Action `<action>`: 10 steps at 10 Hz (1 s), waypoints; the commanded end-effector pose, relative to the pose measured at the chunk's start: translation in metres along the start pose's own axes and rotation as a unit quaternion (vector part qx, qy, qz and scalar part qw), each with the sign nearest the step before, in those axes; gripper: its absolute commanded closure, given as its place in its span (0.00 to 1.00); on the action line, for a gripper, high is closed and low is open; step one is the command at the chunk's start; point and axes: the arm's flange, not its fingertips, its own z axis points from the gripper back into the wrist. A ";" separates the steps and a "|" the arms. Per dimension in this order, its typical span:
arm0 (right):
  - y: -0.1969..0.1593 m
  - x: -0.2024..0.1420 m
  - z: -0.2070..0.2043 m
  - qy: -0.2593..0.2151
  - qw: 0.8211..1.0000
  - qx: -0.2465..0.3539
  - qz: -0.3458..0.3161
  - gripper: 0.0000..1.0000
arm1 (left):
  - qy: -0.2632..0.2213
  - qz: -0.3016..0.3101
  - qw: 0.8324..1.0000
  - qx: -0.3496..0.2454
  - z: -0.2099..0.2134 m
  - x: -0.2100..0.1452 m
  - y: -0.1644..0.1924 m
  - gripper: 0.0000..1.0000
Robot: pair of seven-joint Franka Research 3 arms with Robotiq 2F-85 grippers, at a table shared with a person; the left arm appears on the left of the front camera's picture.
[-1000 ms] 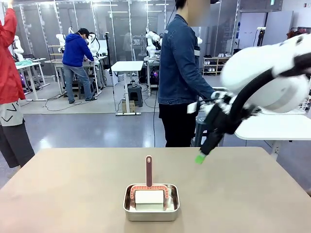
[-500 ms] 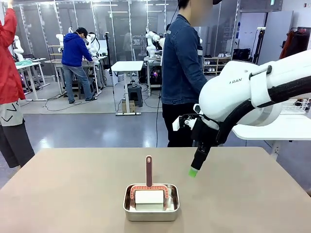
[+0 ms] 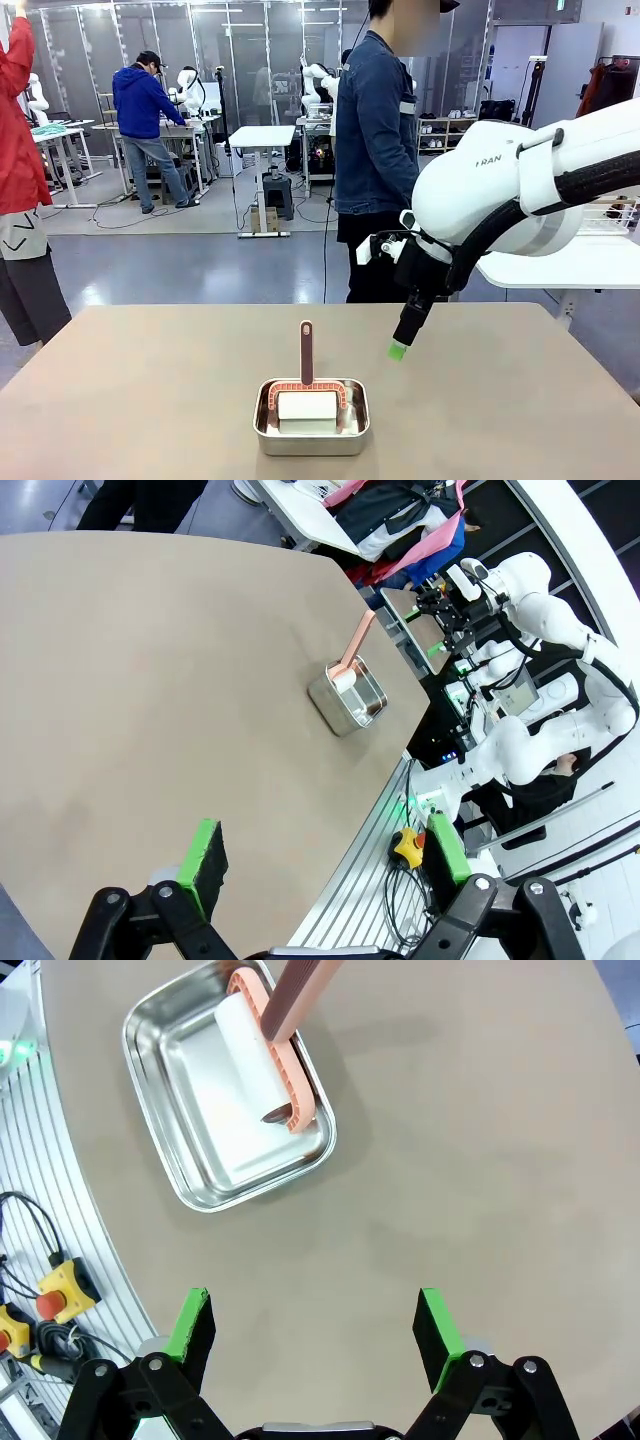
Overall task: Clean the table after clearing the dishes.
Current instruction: When the right (or left) Handle tray is removed, use the right hand (or left hand) to clean the right (or left) side of the table with the Lint Roller.
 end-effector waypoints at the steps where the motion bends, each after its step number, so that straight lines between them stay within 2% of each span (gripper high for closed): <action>1: -0.007 0.029 -0.001 0.032 0.997 -0.003 0.070 0.00 | 0.003 0.000 1.000 -0.001 0.001 -0.002 -0.005 0.00; 4: -0.014 0.116 0.007 0.084 0.977 0.014 0.198 0.00 | 0.003 0.000 1.000 -0.001 0.001 -0.002 -0.005 0.00; 6: -0.012 0.162 -0.011 0.111 0.959 0.032 0.258 0.00 | 0.003 0.000 1.000 -0.001 0.001 -0.002 -0.005 0.00; 8: -0.012 0.191 -0.030 0.127 0.948 0.055 0.286 0.00 | 0.003 0.000 1.000 -0.001 0.001 -0.002 -0.005 0.00; 10: -0.013 0.201 -0.050 0.132 0.944 0.073 0.294 0.00 | 0.003 0.000 1.000 -0.001 0.001 -0.002 -0.005 0.00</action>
